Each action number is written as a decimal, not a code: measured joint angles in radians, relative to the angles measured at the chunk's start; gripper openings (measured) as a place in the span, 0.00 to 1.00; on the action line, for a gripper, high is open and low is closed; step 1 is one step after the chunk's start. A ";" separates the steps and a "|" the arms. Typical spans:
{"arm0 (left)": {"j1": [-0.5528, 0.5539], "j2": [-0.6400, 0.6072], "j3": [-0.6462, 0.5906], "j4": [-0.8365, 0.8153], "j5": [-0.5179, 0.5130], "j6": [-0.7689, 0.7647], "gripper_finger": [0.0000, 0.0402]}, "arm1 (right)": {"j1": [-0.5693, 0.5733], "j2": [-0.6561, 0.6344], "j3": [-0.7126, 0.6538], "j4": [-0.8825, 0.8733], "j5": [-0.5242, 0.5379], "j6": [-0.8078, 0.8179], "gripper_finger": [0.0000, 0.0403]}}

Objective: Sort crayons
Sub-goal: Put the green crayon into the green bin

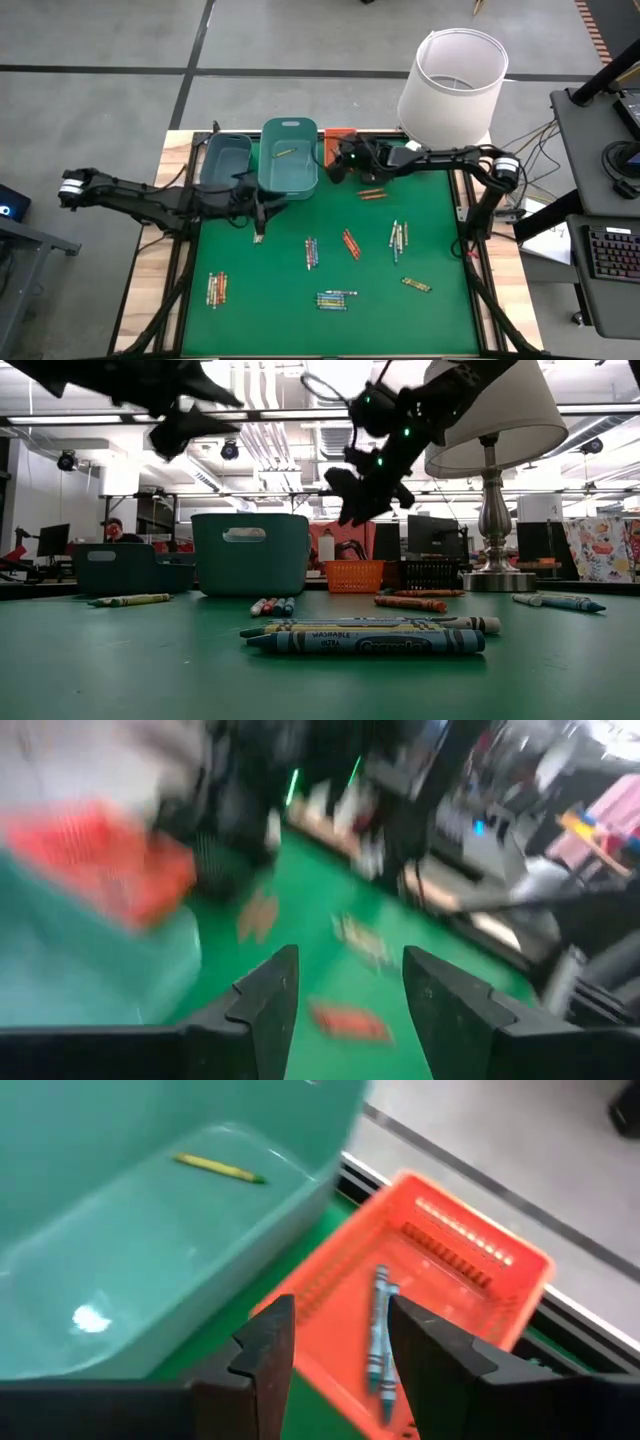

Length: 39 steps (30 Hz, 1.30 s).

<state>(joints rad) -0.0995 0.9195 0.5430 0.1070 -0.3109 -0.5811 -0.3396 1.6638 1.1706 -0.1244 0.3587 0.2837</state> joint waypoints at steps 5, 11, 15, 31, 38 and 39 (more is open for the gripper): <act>-0.081 0.001 0.000 -0.203 0.132 -0.347 0.38 | 0.058 -0.040 0.000 0.003 0.000 -0.046 0.35; -0.240 0.034 0.000 -0.264 0.088 -0.619 0.38 | 0.108 -0.061 0.000 0.009 0.008 -0.060 0.32; -0.334 0.083 0.021 -0.319 0.086 -0.772 0.38 | 0.133 -0.061 0.000 0.010 0.008 -0.060 0.32; -0.612 0.494 0.428 -1.139 0.296 -1.227 0.38 | 0.199 -0.061 -0.003 0.006 0.008 -0.060 0.32; -0.651 0.605 0.418 -1.141 0.305 -1.281 0.38 | 0.237 -0.061 -0.003 0.009 0.008 -0.060 0.32; -0.652 0.613 0.414 -1.141 0.302 -1.284 0.38 | 0.242 -0.061 -0.003 0.010 0.008 -0.060 0.32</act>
<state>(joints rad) -0.7518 1.5325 0.9573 -1.0340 -0.0085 -1.8647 -0.0980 1.6032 1.1671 -0.1146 0.3664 0.2241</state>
